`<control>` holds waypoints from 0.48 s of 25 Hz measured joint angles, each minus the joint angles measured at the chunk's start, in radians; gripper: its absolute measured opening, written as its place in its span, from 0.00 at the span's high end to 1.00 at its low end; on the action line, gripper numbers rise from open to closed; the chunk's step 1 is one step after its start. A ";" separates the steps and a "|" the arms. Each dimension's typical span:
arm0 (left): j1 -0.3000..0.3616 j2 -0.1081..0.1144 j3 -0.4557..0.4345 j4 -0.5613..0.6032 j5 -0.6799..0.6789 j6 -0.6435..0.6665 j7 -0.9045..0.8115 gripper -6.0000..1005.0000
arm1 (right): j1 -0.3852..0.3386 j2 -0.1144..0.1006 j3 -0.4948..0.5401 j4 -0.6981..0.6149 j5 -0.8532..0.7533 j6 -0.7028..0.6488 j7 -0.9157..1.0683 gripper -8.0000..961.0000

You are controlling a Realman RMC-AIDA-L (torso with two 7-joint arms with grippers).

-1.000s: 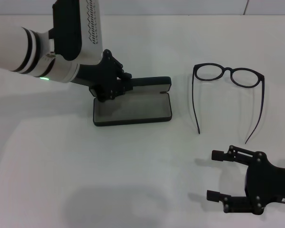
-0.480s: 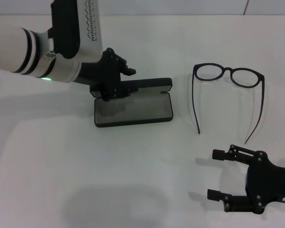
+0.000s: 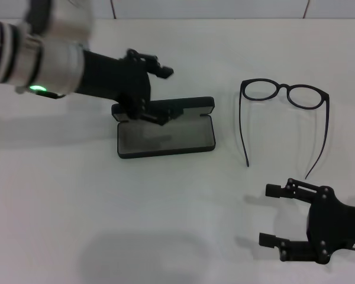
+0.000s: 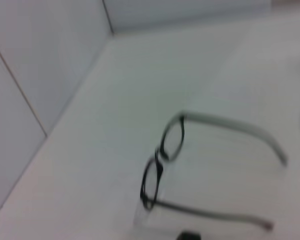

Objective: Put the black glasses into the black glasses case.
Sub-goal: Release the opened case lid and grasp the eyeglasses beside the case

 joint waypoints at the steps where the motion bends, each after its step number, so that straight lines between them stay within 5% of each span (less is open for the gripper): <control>1: 0.000 0.000 0.000 0.000 0.000 0.000 0.000 0.29 | 0.000 0.000 0.003 -0.002 0.001 0.000 0.009 0.13; 2: 0.005 0.005 -0.124 -0.013 -0.077 0.113 -0.029 0.26 | 0.000 -0.001 0.010 -0.006 0.002 -0.001 0.024 0.13; 6: 0.034 0.015 -0.302 -0.079 -0.154 0.260 -0.048 0.23 | 0.001 -0.009 0.079 -0.034 0.002 -0.006 0.139 0.13; 12: 0.152 0.060 -0.409 -0.253 -0.229 0.386 0.042 0.19 | 0.026 -0.066 0.102 -0.203 -0.068 0.017 0.373 0.13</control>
